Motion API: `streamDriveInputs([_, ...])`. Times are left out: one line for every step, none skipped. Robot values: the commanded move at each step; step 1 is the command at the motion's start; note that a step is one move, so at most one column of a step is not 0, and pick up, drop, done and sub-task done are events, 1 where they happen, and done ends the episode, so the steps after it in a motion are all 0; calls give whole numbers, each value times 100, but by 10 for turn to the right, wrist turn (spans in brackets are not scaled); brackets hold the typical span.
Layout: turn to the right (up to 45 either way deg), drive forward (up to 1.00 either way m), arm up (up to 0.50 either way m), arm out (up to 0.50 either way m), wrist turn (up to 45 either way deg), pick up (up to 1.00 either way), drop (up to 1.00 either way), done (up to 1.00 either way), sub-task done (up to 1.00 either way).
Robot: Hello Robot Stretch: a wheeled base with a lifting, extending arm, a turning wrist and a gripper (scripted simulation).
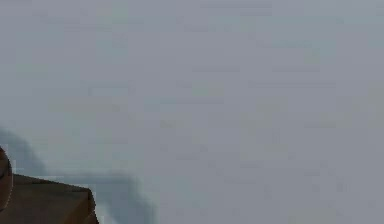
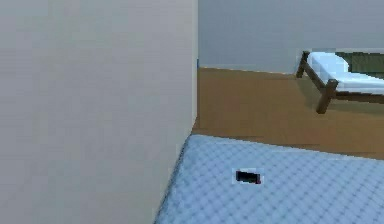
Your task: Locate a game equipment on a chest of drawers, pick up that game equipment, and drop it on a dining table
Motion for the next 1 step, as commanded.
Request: streamDriveInputs([-30,0,0,0,0,0,0,0,0])
